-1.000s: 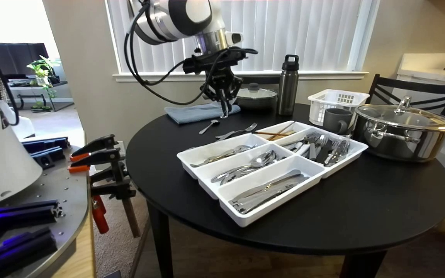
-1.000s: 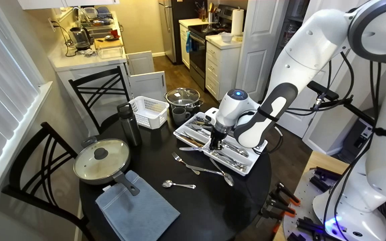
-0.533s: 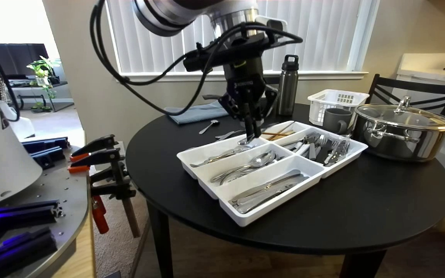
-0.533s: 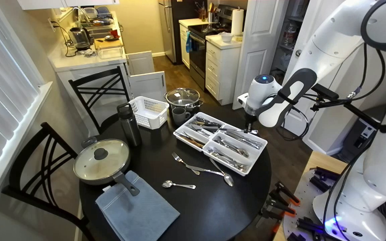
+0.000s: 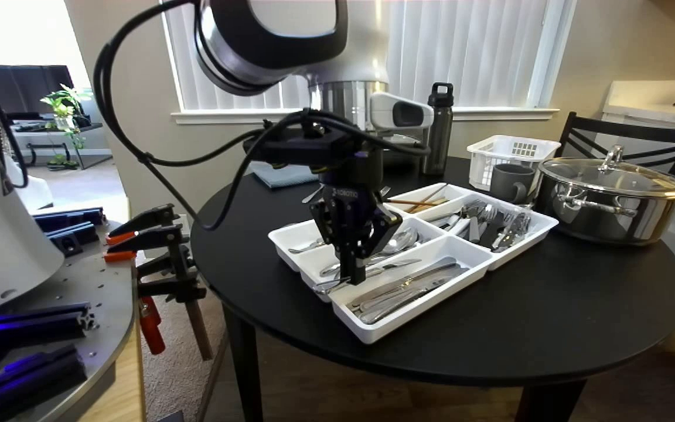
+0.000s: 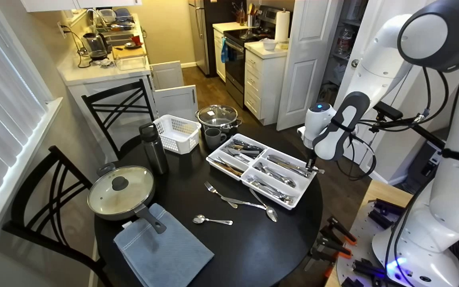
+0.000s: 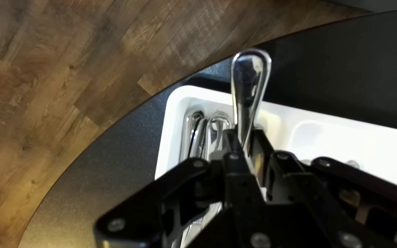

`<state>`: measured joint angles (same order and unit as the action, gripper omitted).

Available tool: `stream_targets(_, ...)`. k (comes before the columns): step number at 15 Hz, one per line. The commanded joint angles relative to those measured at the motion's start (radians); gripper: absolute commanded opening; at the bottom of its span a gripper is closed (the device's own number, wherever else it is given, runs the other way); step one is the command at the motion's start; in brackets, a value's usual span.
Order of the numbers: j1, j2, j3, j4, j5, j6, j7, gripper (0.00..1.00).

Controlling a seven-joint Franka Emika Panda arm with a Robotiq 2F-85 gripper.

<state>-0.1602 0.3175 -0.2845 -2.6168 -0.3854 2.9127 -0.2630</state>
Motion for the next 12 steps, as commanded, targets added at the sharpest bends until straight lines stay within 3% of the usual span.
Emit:
stream_targets(1,0.041,0.049,-0.023,0.034,0.006,0.034,0.098,0.03)
stream_targets(6,0.141,0.116,-0.092,0.106,-0.006,0.120,0.209,0.03)
stream_targets(7,0.165,0.129,-0.105,0.117,-0.003,0.128,0.221,0.38)
stream_targets(8,0.193,0.141,-0.120,0.128,-0.002,0.133,0.234,0.39)
stream_targets(12,0.281,0.080,-0.118,0.113,0.019,0.128,0.267,0.63)
